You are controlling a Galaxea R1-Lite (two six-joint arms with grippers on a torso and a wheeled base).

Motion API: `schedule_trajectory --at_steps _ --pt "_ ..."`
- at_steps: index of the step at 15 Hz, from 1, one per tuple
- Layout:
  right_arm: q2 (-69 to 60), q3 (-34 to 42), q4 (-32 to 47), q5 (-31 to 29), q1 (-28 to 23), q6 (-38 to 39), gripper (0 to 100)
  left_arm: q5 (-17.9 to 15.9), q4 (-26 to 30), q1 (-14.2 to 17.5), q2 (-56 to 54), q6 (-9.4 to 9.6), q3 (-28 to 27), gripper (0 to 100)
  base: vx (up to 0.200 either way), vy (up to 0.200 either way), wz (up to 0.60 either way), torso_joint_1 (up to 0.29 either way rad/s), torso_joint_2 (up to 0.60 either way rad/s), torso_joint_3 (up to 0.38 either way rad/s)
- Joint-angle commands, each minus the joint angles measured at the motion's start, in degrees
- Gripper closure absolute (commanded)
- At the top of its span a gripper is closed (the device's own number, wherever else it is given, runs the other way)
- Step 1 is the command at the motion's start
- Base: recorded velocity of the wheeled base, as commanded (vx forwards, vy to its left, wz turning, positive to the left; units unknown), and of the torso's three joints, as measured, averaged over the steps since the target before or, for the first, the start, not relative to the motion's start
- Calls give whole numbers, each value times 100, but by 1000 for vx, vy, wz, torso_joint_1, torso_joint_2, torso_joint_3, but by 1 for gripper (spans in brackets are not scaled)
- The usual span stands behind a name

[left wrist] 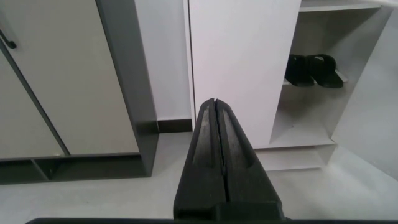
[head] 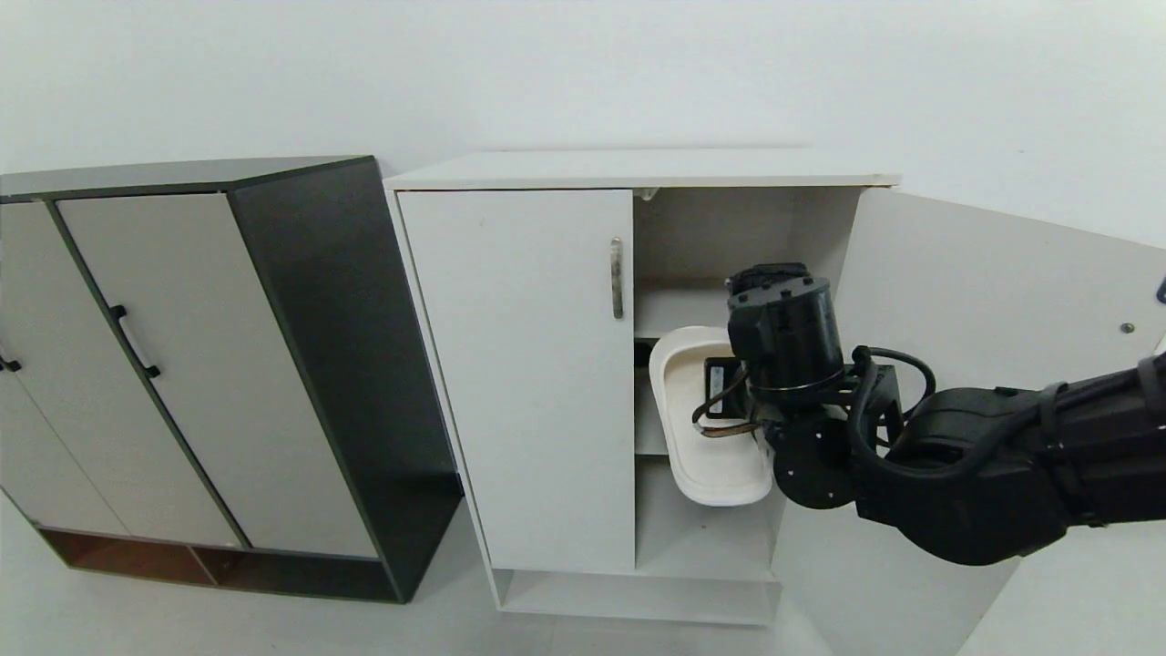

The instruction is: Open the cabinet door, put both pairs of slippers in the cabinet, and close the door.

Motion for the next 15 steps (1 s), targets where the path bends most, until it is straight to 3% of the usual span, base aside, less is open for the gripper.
schedule_trajectory --at_steps 1,3,15 --pt "-64 33 5 0 -27 1 100 -2 -1 0 -1 -1 0 100 0 0 0 0 0 0" --pt "-46 77 5 0 -62 10 100 -2 -1 0 -1 -1 0 100 0 0 0 0 0 0" --pt "156 323 -663 53 -281 1 100 -2 8 0 -1 -10 0 100 200 0 0 -1 2 4"
